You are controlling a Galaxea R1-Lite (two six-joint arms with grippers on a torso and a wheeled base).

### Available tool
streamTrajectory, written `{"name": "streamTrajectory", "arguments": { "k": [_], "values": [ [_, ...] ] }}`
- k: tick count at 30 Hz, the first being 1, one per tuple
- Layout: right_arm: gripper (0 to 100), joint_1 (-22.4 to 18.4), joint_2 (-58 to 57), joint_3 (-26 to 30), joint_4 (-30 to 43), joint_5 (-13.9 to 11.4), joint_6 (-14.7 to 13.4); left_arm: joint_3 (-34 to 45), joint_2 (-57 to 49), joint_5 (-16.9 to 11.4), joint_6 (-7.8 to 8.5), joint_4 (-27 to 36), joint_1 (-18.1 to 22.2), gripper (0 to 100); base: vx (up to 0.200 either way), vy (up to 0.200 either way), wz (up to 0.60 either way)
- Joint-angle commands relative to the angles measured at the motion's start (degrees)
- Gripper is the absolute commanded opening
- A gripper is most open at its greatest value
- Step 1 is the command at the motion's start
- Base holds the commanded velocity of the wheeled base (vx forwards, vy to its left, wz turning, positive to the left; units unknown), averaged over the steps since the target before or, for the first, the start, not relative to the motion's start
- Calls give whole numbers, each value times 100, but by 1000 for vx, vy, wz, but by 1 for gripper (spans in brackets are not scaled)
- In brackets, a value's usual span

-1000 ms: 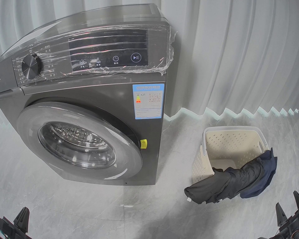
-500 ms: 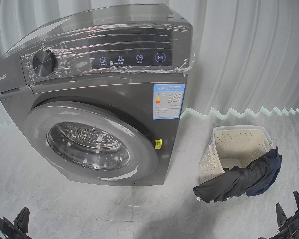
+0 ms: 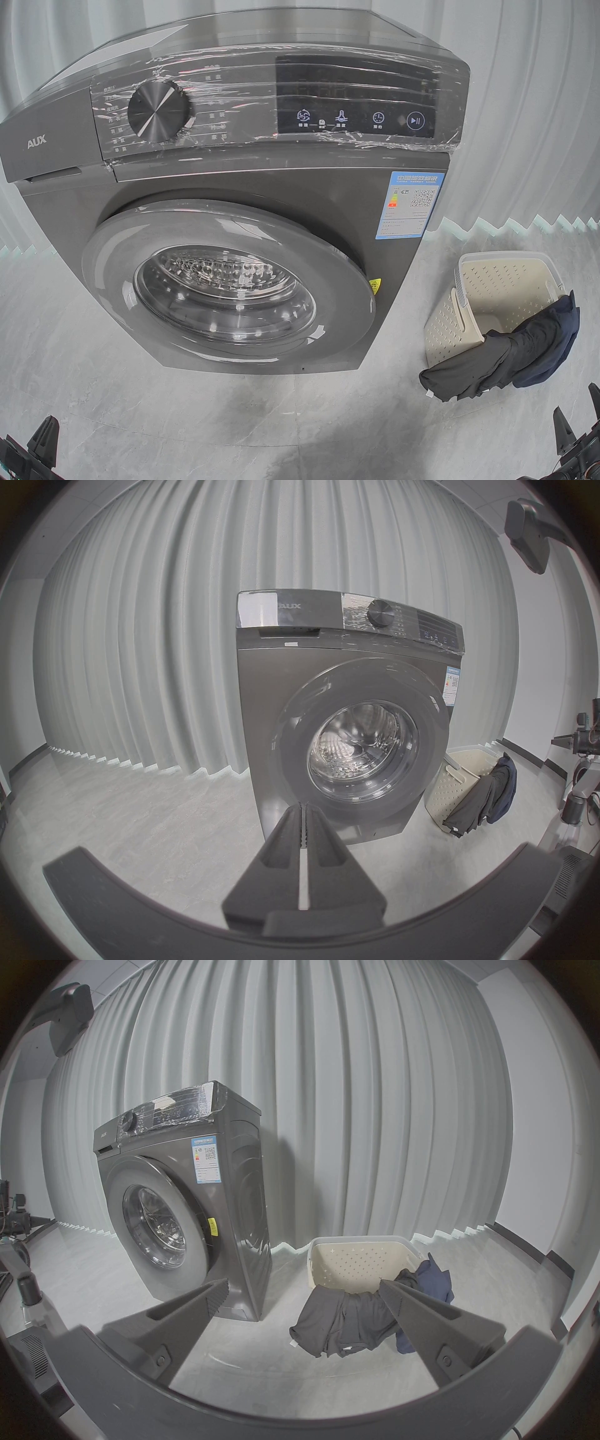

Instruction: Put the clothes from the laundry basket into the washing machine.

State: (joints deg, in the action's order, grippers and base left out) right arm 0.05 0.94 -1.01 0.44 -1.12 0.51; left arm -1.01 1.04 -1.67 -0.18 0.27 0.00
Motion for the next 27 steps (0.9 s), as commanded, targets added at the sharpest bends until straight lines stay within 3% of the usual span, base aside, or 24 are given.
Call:
{"name": "streamTrajectory", "arguments": {
  "k": [1, 4, 19, 27],
  "values": [
    [100, 4, -59, 84, 0, -2, 2, 92, -104, 0, 1, 0, 0, 0, 0, 0, 0],
    [100, 4, -59, 84, 0, -2, 2, 92, -104, -9, 1, 0, 0, 0, 0, 0, 0],
    [100, 4, -59, 84, 0, -2, 2, 92, -104, -9, 1, 0, 0, 0, 0, 200, 0],
    [100, 4, -59, 84, 0, -2, 2, 92, -104, -9, 1, 0, 0, 0, 0, 0, 0]
  ]
}}
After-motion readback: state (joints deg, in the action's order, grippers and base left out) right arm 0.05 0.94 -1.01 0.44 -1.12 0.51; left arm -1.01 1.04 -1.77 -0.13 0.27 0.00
